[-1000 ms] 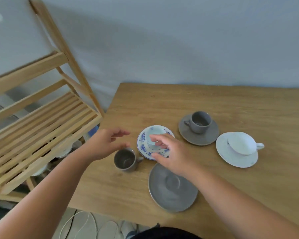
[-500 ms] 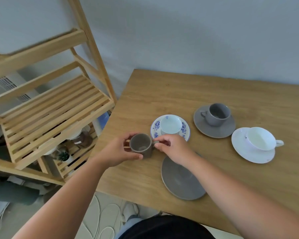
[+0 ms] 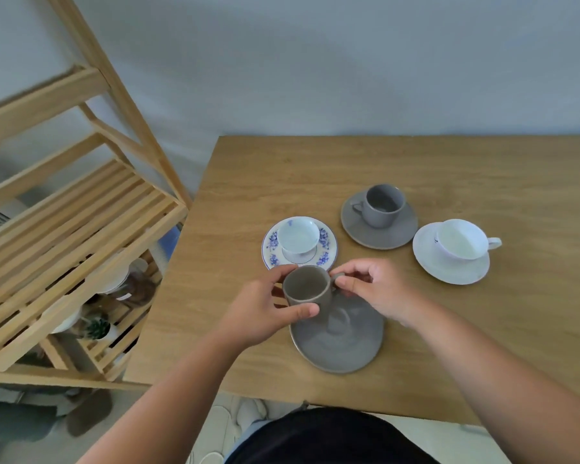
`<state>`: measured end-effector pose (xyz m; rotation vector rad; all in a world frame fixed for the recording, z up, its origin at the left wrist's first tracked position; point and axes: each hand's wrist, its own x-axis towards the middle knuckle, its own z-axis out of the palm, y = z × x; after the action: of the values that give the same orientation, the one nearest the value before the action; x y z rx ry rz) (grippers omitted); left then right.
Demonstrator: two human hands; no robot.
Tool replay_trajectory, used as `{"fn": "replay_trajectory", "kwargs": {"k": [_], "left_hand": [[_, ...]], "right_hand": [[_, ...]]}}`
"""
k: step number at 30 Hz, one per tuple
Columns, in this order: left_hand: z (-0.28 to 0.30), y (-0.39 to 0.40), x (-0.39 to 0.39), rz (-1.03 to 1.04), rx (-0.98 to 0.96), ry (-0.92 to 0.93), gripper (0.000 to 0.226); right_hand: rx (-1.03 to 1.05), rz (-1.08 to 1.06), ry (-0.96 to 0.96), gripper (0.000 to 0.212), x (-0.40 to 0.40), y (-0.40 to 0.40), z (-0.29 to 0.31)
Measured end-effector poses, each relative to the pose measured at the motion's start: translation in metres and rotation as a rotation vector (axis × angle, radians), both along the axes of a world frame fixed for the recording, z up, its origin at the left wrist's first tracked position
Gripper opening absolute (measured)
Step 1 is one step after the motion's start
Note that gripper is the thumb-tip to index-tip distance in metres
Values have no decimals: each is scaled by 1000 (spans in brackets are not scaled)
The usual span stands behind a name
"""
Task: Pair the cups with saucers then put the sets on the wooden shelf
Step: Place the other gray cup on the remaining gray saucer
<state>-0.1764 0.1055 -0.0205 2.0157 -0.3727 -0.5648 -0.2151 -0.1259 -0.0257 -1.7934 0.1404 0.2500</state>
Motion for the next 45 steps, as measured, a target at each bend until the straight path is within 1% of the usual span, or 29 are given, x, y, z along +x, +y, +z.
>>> {"fn": "replay_trajectory", "kwargs": {"k": [6, 14, 19, 23, 25, 26, 28, 29, 31, 33, 36, 39, 42, 45], "left_hand": [[-9, -18, -12, -23, 16, -31, 71], [-10, -28, -25, -60, 84, -101, 82], [-9, -30, -33, -106, 111, -155, 79], [-6, -27, -33, -159, 172, -196, 83], [-8, -19, -32, -180, 210, -200, 85], [-11, -14, -30, -168, 231, -189, 83], [-15, -4, -26, -102, 270, -132, 75], [-18, 0, -24, -72, 295, -94, 70], [-23, 4, -21, -36, 326, -2, 59], [-29, 4, -23, 15, 251, 119, 49], [-35, 3, -27, 111, 118, 232, 44], [-37, 3, -31, 180, 21, 290, 42], [-40, 13, -35, 203, -11, 306, 42], [-39, 25, -41, 235, -84, 359, 41]], "right_hand": [[-127, 11, 13, 17, -15, -19, 2], [-146, -9, 27, 17, -34, -33, -12], [-130, -2, 51, 17, -42, -39, -23], [-92, 18, -7, 28, -46, -39, -27], [-131, -52, -30, 36, -50, -40, -31], [-188, -111, -12, 37, -52, -42, -32], [-306, -205, 87, 35, -57, -46, -35], [-326, -214, 153, 36, -58, -46, -38], [-285, -189, 242, 36, -61, -41, -41], [-252, -174, 256, 32, -62, -33, -42], [-278, -175, 232, 26, -59, -26, -41], [-250, -169, 233, 22, -58, -25, -38], [-198, -150, 241, 20, -59, -19, -33], [-138, -117, 255, 19, -58, -9, -32]]}}
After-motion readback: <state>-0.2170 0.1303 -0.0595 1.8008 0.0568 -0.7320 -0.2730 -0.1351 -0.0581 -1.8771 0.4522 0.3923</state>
